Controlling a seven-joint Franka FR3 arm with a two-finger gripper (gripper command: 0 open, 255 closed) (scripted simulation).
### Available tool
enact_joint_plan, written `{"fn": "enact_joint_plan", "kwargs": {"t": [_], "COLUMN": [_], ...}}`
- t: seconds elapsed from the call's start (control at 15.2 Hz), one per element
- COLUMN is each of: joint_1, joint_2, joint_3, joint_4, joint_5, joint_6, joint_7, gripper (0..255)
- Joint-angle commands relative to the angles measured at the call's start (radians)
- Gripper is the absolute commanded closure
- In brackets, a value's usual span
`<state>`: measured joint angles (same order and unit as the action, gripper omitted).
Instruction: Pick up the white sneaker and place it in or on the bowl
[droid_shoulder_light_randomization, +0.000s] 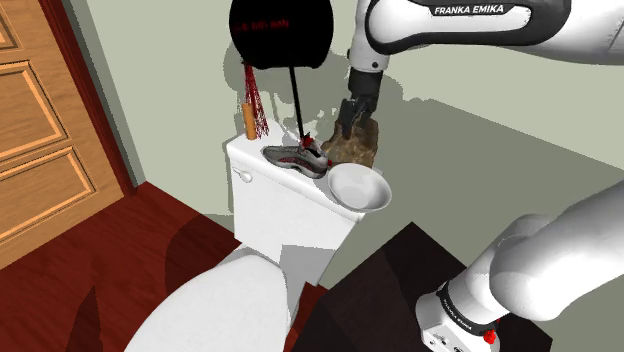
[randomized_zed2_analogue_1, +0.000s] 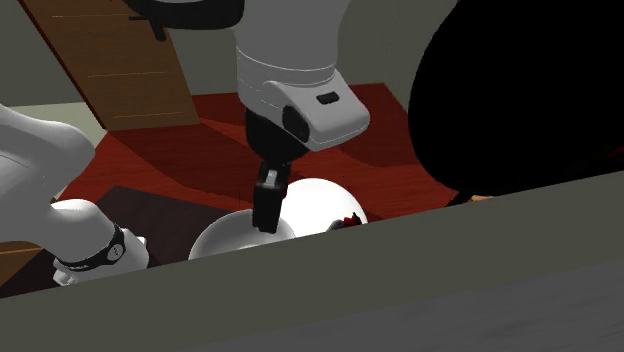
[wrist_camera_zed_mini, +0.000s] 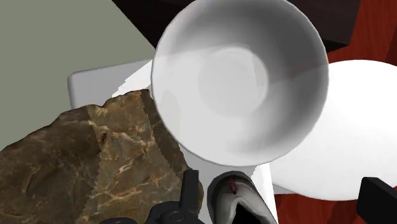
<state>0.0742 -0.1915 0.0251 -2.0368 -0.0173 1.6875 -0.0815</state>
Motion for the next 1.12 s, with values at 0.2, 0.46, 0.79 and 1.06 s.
{"fn": "enact_joint_plan", "kwargs": {"t": [0.2,0.46,0.79,1.06], "joint_1": [0.021,0.043,0.082,0.090], "joint_2": [0.243,0.436,0.692,0.745], "joint_3": [0.023,0.040,0.054,0.055], "joint_4": [0.206,0.390,0.669,0.702], "joint_5": [-0.042,-0.082,-0.137,-0.149], "joint_6": [-0.033,-0.079,-0.170,-0.166], "joint_7": [-0.038,-0.067,-0.108,-0.118], "gripper": [0,0,0,0]}}
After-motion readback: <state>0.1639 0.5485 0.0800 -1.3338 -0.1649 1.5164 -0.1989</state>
